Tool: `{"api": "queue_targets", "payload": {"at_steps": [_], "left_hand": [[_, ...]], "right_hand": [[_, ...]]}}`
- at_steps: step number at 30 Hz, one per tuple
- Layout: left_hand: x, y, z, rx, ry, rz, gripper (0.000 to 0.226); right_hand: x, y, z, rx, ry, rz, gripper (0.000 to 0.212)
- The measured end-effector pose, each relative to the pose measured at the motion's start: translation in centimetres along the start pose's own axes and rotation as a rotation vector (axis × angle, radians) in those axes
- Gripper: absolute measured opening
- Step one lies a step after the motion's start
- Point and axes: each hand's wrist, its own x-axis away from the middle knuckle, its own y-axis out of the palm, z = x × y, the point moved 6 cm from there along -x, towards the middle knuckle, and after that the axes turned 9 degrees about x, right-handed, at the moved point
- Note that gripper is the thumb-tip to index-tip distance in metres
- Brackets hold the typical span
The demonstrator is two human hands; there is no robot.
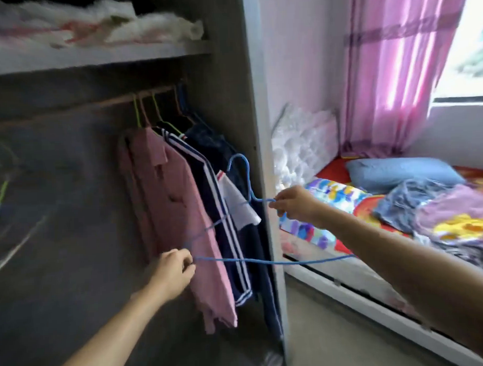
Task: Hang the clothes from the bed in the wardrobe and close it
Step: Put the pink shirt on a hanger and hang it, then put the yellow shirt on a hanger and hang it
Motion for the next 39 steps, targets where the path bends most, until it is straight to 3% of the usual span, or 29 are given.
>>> {"api": "queue_targets", "payload": {"at_steps": [6, 10, 13, 19, 26, 35, 39], "left_hand": [[-1.8, 10.3, 13.3, -0.076, 0.187, -0.205, 0.015], [-3.4, 17.8, 24.0, -0.062, 0.335, -0.314, 0.016], [-5.1, 24.2, 32.8, -0.055, 0.442, -0.366, 0.018], [-4.9, 35.7, 48.1, -0.043, 0.549, -0.538, 0.019], [-6.8, 44.5, 57.4, -0.055, 0.598, -0.653, 0.018], [-14.9, 56.9, 64.8, -0.065, 0.609, -0.789, 0.012], [-20.2, 62.5, 68.5, -0.088, 0.608, -0.863, 0.011]], "right_hand": [[8.1, -11.3, 18.3, 0.122, 0.257, 0.191, 0.005], [13.9, -17.3, 29.2, 0.217, 0.396, 0.304, 0.015], [18.5, -22.4, 36.9, 0.254, 0.522, 0.368, 0.011], [26.5, -33.8, 48.2, 0.398, 0.691, 0.505, 0.023], [30.6, -40.9, 57.0, 0.454, 0.862, 0.551, 0.023], [28.0, -46.3, 68.9, 0.401, 1.097, 0.504, 0.017], [24.8, -50.9, 73.0, 0.370, 1.184, 0.533, 0.047]]}}
